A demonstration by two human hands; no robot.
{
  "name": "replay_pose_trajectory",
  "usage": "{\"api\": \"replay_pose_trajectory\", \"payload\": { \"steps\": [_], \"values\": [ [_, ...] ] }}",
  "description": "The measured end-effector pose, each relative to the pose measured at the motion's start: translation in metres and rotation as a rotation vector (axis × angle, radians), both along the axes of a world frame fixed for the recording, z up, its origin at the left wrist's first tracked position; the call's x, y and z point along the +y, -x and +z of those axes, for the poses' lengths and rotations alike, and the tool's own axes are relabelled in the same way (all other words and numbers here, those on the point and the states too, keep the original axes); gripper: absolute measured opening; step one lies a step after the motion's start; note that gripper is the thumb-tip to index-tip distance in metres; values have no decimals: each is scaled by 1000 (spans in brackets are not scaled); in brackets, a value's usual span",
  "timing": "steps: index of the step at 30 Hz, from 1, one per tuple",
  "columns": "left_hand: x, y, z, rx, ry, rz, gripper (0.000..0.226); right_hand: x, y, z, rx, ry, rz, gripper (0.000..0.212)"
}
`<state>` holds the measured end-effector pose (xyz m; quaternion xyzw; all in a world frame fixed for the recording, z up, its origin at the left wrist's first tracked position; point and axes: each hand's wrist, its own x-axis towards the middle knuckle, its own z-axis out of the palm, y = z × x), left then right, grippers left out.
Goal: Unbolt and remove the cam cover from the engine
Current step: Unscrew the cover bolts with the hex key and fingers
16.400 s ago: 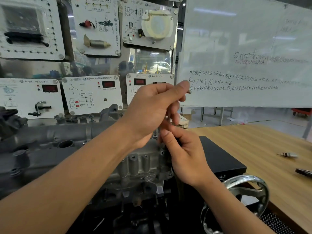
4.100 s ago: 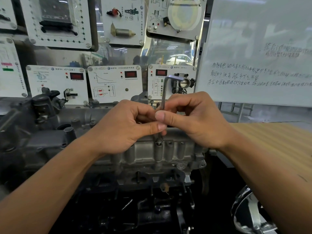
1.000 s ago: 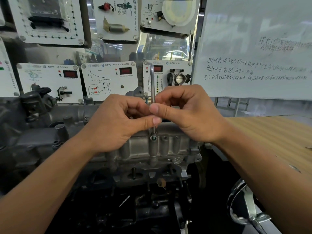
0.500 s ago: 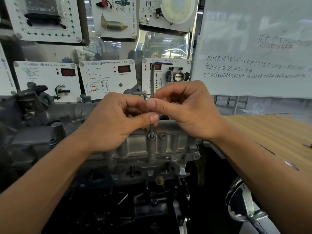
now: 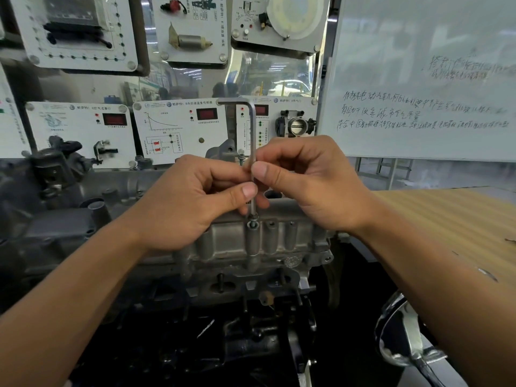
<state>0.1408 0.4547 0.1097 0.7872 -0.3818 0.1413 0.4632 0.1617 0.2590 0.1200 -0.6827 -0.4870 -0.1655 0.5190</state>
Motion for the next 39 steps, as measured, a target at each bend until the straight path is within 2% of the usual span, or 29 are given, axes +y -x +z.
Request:
{"api": "replay_pose_trajectory", "payload": {
  "steps": [4, 8, 12, 15, 20, 22, 27, 32, 36, 39],
  "values": [
    [-2, 0, -1, -20, 30, -5, 13, 0, -1, 0, -17, -17, -47, 4],
    [-4, -2, -2, -58, 39, 32, 8, 1, 0, -1, -34, -69, -114, 7],
    [-5, -3, -3, -76, 46, 67, 16, -1, -1, -2, -42, -70, -166, 8],
    [-5, -4, -3, -67, 34, 98, 27, 0, -1, -2, -47, -43, -158, 8],
    [-1, -1, -1, -36, -21, 28, 13, 0, 1, 1, -21, 19, -26, 13],
    [0, 0, -1, -21, -10, 2, 16, -1, 1, 1, 16, -1, -1, 15],
    [-1, -3, -3, -20, 23, 18, 20, 0, 1, -1, -33, -42, -103, 2],
    [-3, -4, -4, -56, 39, 58, 14, 0, 1, -2, -53, -78, -170, 8],
    [-3, -7, -6, -66, 61, 99, 22, 0, 0, -2, -60, -66, -170, 5],
    [-3, -7, -5, -50, 35, 81, 14, -1, 0, -1, -70, -49, -147, 5]
  ]
}}
